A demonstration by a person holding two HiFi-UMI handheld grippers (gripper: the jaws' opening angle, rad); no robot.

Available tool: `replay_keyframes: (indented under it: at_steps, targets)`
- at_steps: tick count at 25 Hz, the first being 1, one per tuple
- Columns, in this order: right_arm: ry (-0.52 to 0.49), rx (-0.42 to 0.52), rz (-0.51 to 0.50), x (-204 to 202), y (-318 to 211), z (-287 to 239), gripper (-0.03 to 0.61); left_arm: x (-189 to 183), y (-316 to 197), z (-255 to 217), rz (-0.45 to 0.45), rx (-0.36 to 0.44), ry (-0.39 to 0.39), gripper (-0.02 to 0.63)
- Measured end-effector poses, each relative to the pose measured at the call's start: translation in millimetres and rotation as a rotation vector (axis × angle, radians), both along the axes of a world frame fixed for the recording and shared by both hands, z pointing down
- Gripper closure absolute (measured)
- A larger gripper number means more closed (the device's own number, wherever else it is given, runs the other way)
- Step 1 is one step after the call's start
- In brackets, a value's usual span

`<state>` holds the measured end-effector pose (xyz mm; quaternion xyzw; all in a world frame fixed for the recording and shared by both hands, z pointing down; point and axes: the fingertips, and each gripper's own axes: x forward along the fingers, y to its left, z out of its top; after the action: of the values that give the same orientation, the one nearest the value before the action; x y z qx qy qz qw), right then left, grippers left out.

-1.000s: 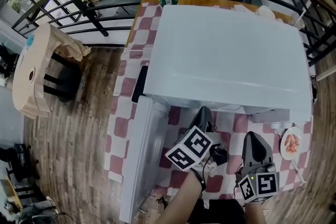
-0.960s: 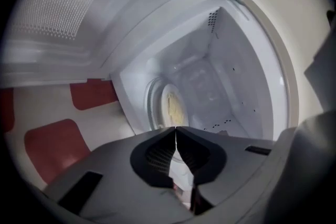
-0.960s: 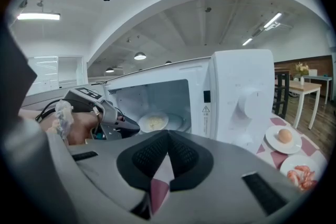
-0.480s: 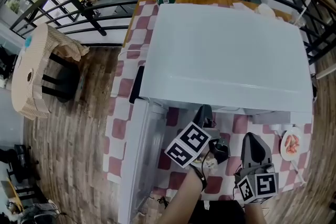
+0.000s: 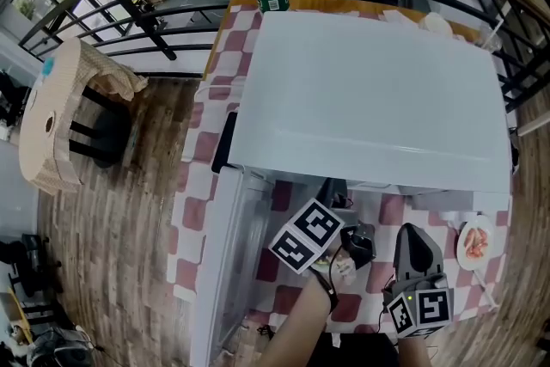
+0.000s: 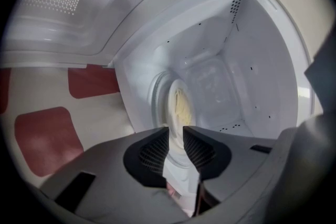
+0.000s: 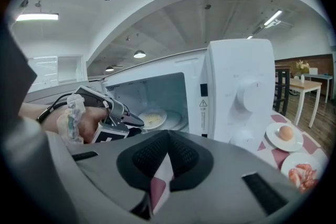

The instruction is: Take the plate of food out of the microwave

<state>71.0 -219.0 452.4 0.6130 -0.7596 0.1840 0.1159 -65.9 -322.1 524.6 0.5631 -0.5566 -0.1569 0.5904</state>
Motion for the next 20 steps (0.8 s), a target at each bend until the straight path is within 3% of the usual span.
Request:
replay_keyframes:
  at_steps: [13, 14, 20]
  targets:
    - [0.007, -0.016, 0.009, 2.8, 4.6, 5.8, 0.586, 1.8, -4.8, 1.9, -0.004, -0.018, 0.036, 0.506]
    - [0.008, -0.017, 0.011, 3.5, 4.7, 6.2, 0.586, 2.0, -5.1, 1.8, 0.001, -0.017, 0.037, 0.537]
    - [0.008, -0.019, 0.007, 3.3, 4.6, 7.8, 0.586, 0.9, -4.5, 5.7, 0.014, -0.021, 0.035, 0.554]
